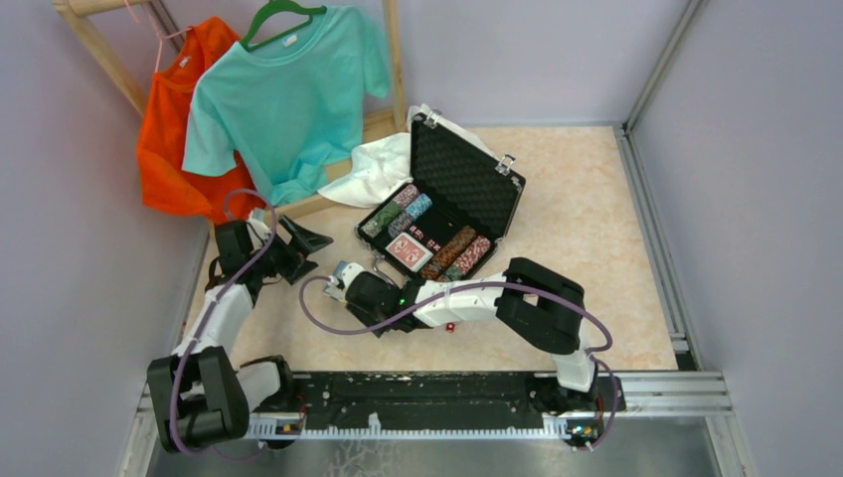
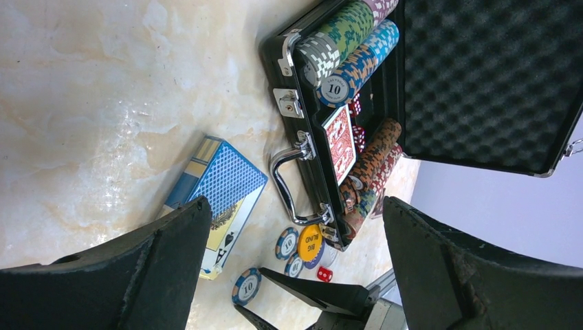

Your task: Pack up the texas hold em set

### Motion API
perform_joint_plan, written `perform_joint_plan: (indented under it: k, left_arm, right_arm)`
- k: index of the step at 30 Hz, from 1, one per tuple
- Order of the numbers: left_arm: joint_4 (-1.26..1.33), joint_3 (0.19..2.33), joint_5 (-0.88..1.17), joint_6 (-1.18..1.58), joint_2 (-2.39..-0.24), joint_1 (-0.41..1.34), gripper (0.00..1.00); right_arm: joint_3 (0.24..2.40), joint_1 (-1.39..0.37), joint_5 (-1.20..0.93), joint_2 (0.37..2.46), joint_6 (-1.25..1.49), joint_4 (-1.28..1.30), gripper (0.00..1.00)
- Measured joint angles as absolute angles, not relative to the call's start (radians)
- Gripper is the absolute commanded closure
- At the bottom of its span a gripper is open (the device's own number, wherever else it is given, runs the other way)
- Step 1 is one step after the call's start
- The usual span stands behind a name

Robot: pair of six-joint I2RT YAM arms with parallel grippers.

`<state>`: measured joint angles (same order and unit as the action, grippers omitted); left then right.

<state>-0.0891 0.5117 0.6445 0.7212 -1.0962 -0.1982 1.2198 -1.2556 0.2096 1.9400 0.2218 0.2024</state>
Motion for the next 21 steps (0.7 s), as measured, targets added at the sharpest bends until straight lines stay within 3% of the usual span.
perform_joint_plan:
  k: [21]
  left_arm:
    - [-0.076, 0.511, 0.675, 0.721, -1.111, -0.198, 0.01]
  right_arm:
    - [1.225, -1.231, 0.216, 1.917, 0.229, 0.240, 0.67]
